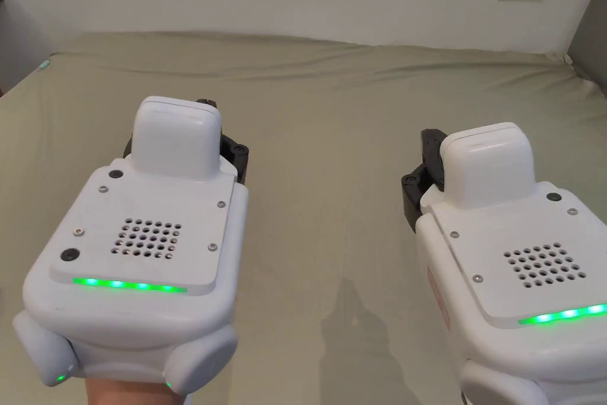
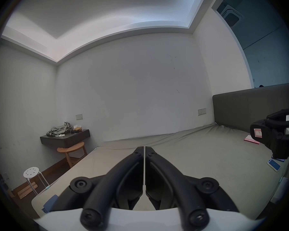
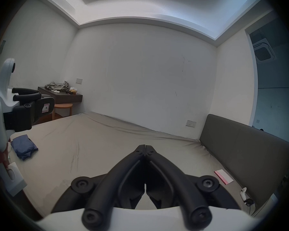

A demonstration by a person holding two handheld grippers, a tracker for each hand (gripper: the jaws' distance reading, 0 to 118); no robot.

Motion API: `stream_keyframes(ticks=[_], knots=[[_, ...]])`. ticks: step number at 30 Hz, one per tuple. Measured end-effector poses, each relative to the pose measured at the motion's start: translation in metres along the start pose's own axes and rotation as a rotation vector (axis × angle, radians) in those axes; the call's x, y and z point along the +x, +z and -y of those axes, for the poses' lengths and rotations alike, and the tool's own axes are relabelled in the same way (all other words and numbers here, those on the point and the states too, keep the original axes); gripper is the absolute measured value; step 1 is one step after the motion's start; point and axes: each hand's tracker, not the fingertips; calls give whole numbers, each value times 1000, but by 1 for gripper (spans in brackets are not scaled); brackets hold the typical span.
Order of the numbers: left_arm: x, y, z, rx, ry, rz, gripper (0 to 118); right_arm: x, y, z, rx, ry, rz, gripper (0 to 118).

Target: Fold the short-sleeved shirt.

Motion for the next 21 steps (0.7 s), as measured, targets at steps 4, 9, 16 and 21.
stream_keyframes(ticks=[4,9,16,21], knots=[[2,-1,2,-14,-5,10,1,-1,-1,2,-2,1,5,0],[3,-2,4,-18,-7,15,1,0,-3,-1,12,-2,14,0],[4,-7,2,-36,-26,4,90,7,-8,-3,-8,-29,11,106],[1,-5,6,-28,-18,0,116,13,-12,-5,12,-2,34,118]])
